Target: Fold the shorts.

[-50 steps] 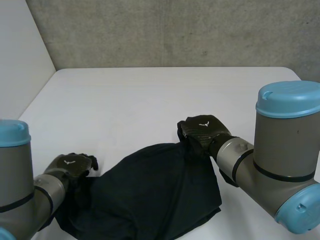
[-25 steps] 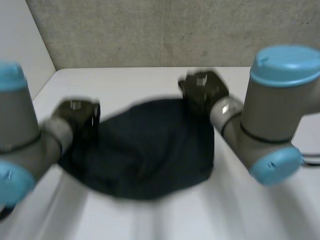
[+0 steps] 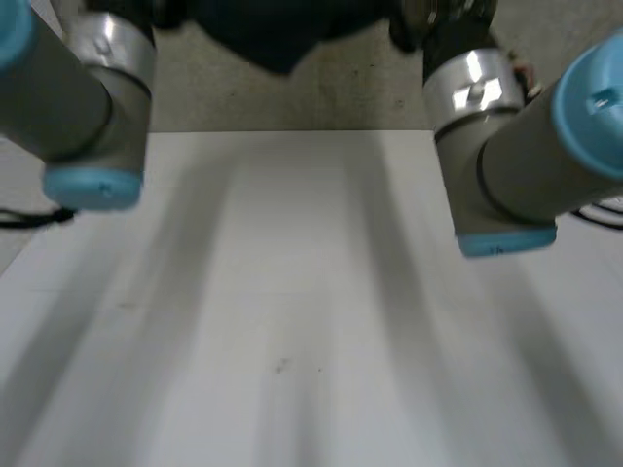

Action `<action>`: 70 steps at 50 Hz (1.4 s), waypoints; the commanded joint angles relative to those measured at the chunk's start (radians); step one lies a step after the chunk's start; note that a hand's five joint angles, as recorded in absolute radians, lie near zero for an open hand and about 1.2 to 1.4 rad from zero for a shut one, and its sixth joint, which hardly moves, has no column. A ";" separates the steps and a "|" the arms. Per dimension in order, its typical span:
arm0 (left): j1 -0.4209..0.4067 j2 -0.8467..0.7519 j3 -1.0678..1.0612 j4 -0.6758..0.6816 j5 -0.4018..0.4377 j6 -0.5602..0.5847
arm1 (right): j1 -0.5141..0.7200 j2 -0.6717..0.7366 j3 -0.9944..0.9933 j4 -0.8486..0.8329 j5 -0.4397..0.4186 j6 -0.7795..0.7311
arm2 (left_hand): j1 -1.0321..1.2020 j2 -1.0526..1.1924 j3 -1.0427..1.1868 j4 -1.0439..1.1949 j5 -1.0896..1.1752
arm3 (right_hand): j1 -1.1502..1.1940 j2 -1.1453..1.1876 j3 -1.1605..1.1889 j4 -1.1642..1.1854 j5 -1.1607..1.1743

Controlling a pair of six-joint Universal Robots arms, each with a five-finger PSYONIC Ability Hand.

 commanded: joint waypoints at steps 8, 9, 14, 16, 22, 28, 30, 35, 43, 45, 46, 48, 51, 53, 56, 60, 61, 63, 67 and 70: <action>-0.008 -0.182 -0.329 -0.055 0.004 0.007 | 0.003 0.130 0.286 0.242 -0.026 -0.006 | -0.475 -0.540 -0.536 -0.539 -0.493 | 0.421 0.227 0.212 0.204 0.262; -0.011 -0.181 -0.339 -0.058 0.004 0.007 | 0.003 0.130 0.297 0.251 -0.028 -0.008 | -0.546 -0.611 -0.607 -0.609 -0.564 | 0.421 0.227 0.212 0.204 0.262; -0.015 -0.135 -0.385 -0.112 0.004 0.007 | -0.007 0.101 0.337 0.309 -0.034 -0.015 | -0.858 -0.922 -0.919 -0.921 -0.876 | 0.421 0.227 0.212 0.204 0.262; -0.012 -0.094 -0.395 -0.141 0.004 0.006 | -0.007 0.081 0.343 0.323 -0.038 -0.015 | -0.873 -0.937 -0.934 -0.936 -0.891 | 0.421 0.227 0.212 0.204 0.262; -0.006 0.077 -0.478 -0.244 0.004 -0.011 | -0.007 0.007 0.378 0.392 -0.075 0.002 | -0.888 -0.952 -0.948 -0.951 -0.906 | 0.421 0.227 0.212 0.204 0.262; 0.005 0.201 -0.647 -0.256 0.030 -0.010 | -0.017 -0.029 0.403 0.454 -0.080 0.067 | -0.855 -0.920 -0.916 -0.919 -0.873 | 0.421 0.227 0.212 0.204 0.262; 0.005 0.216 -0.714 -0.246 0.070 -0.011 | -0.026 -0.053 0.409 0.460 -0.084 0.100 | -0.846 -0.911 -0.907 -0.910 -0.865 | 0.421 0.227 0.212 0.204 0.262; 0.038 0.213 -0.793 -0.204 0.180 -0.011 | -0.046 -0.097 0.417 0.463 -0.103 0.175 | -0.785 -0.849 -0.846 -0.848 -0.803 | 0.421 0.227 0.212 0.204 0.262; 0.146 0.151 -0.794 -0.184 0.306 -0.013 | -0.046 -0.172 0.420 0.464 -0.158 0.193 | -0.747 -0.811 -0.807 -0.810 -0.765 | 0.421 0.227 0.212 0.204 0.262; 0.161 0.115 -0.776 -0.186 0.320 -0.013 | -0.046 -0.180 0.421 0.464 -0.164 0.193 | -0.738 -0.802 -0.799 -0.801 -0.756 | 0.421 0.227 0.212 0.204 0.262; 0.163 0.103 -0.768 -0.186 0.322 -0.013 | -0.046 -0.185 0.423 0.464 -0.166 0.193 | -0.726 -0.791 -0.787 -0.789 -0.744 | 0.421 0.227 0.212 0.204 0.262; 0.169 0.071 -0.750 -0.193 0.328 -0.013 | -0.050 -0.194 0.424 0.464 -0.164 0.195 | -0.714 -0.779 -0.775 -0.778 -0.732 | 0.421 0.227 0.212 0.204 0.262; 0.170 0.042 -0.739 -0.198 0.331 -0.013 | -0.055 -0.195 0.423 0.464 -0.159 0.196 | -0.714 -0.779 -0.775 -0.778 -0.732 | 0.421 0.227 0.212 0.204 0.262; 0.170 0.026 -0.742 -0.201 0.328 -0.013 | -0.060 -0.195 0.424 0.464 -0.158 0.196 | -0.714 -0.779 -0.775 -0.778 -0.732 | 0.421 0.227 0.212 0.204 0.262; 0.166 0.023 -0.756 -0.201 0.326 -0.013 | -0.061 -0.195 0.424 0.464 -0.156 0.198 | -0.714 -0.779 -0.775 -0.778 -0.732 | 0.421 0.227 0.212 0.204 0.262; 0.169 0.025 -0.758 -0.200 0.319 -0.014 | -0.058 -0.195 0.423 0.466 -0.155 0.199 | -0.714 -0.779 -0.775 -0.778 -0.732 | 0.421 0.227 0.212 0.204 0.262; 0.169 0.025 -0.756 -0.200 0.317 -0.014 | -0.056 -0.195 0.423 0.466 -0.155 0.201 | -0.714 -0.779 -0.775 -0.778 -0.732 | 0.421 0.227 0.212 0.204 0.262; 0.170 0.025 -0.748 -0.196 0.317 -0.014 | -0.056 -0.194 0.421 0.466 -0.155 0.207 | -0.703 -0.767 -0.763 -0.766 -0.721 | 0.421 0.227 0.212 0.204 0.262; 0.175 0.020 -0.735 -0.192 0.319 -0.014 | -0.055 -0.195 0.414 0.466 -0.155 0.229 | -0.626 -0.691 -0.687 -0.690 -0.645 | 0.421 0.227 0.212 0.204 0.262; 0.173 0.002 -0.724 -0.192 0.317 -0.013 | -0.058 -0.197 0.409 0.468 -0.152 0.248 | -0.603 -0.667 -0.664 -0.666 -0.621 | 0.421 0.227 0.212 0.204 0.262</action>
